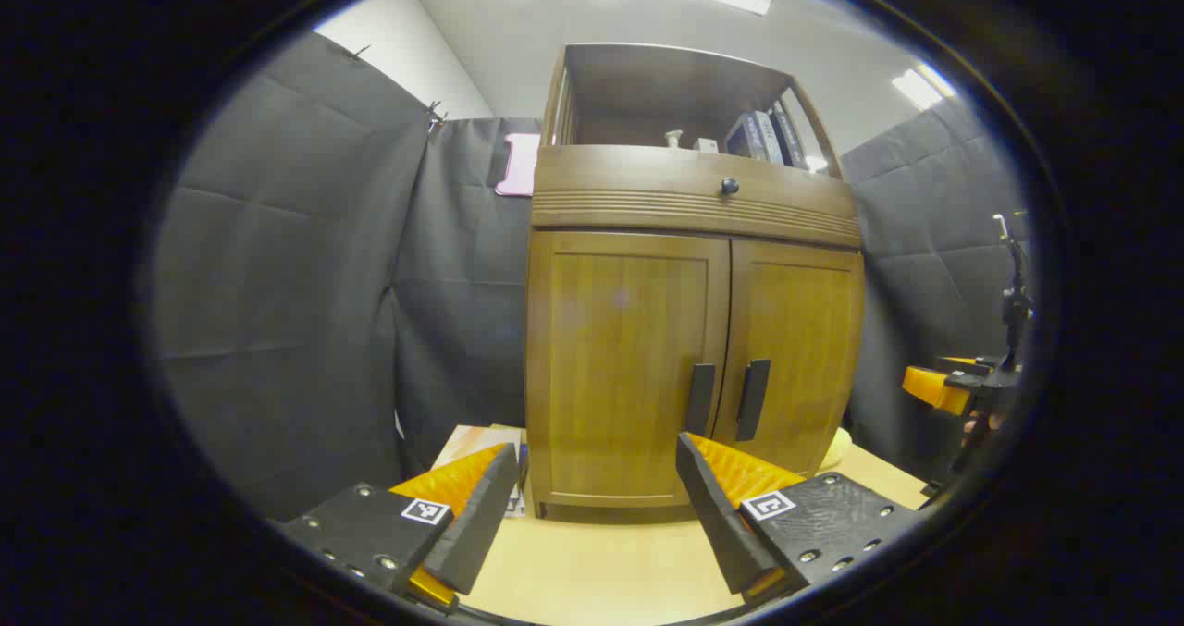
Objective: Open the right door of the double-door shoe cabinet with the right hand, and open the left door with the left hand.
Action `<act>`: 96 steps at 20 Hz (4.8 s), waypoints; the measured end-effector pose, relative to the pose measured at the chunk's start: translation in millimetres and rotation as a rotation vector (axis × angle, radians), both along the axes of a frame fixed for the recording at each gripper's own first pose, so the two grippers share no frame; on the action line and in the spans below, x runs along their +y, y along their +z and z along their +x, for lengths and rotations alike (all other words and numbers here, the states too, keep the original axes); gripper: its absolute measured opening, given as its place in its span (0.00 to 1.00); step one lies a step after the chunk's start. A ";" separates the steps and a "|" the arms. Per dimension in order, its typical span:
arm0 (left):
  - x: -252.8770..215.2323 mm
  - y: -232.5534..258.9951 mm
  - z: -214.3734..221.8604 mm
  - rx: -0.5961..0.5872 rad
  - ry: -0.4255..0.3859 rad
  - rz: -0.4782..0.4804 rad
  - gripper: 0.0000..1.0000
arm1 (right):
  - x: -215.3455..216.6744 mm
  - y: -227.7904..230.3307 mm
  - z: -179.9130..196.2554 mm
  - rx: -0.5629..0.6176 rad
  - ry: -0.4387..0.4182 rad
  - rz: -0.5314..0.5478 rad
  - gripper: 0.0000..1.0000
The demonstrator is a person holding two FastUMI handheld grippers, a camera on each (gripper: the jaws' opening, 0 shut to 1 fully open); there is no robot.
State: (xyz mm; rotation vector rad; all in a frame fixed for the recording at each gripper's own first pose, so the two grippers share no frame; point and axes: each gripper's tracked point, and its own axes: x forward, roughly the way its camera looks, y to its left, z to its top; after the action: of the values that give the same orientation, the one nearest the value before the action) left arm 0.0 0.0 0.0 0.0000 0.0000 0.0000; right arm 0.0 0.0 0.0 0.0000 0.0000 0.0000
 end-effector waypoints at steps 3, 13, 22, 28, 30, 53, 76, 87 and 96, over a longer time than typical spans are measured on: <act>1.9 1.3 -8.4 -0.009 0.005 0.013 1.00 | 6.7 4.0 3.4 -0.006 0.012 -0.008 0.97; 28.1 -17.2 -28.2 0.023 0.062 0.015 1.00 | 35.8 7.2 10.6 0.004 0.055 0.007 0.97; 30.9 -27.2 -25.9 0.032 0.051 -0.007 1.00 | 59.6 14.9 19.5 -0.006 0.073 0.006 0.97; 27.1 -35.8 -17.4 0.042 0.030 -0.042 1.00 | 83.6 28.3 44.3 -0.028 0.094 0.025 0.97; 24.9 -39.7 -14.8 0.052 0.031 -0.062 1.00 | 95.4 31.7 56.4 -0.033 0.111 0.034 0.97; 49.5 -74.0 -44.0 0.128 0.158 -0.106 1.00 | 161.4 -34.5 185.8 0.101 0.085 -0.049 0.89; -35.6 -61.5 -33.0 0.102 -0.100 -0.035 1.00 | 172.0 -30.5 178.2 0.116 0.194 -0.002 0.14; -35.0 -62.4 -36.1 0.120 -0.088 -0.089 1.00 | 147.1 -12.8 125.7 0.118 0.316 -0.004 0.17; -58.4 -66.1 -39.8 0.118 -0.147 -0.070 1.00 | 112.2 -12.5 77.5 0.120 0.351 0.004 0.16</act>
State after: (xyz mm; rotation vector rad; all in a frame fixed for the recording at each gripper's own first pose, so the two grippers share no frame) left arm -39.8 -58.4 -66.1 -0.0703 0.1179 -0.1471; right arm 77.5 112.2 -12.5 0.0037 0.1204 0.3507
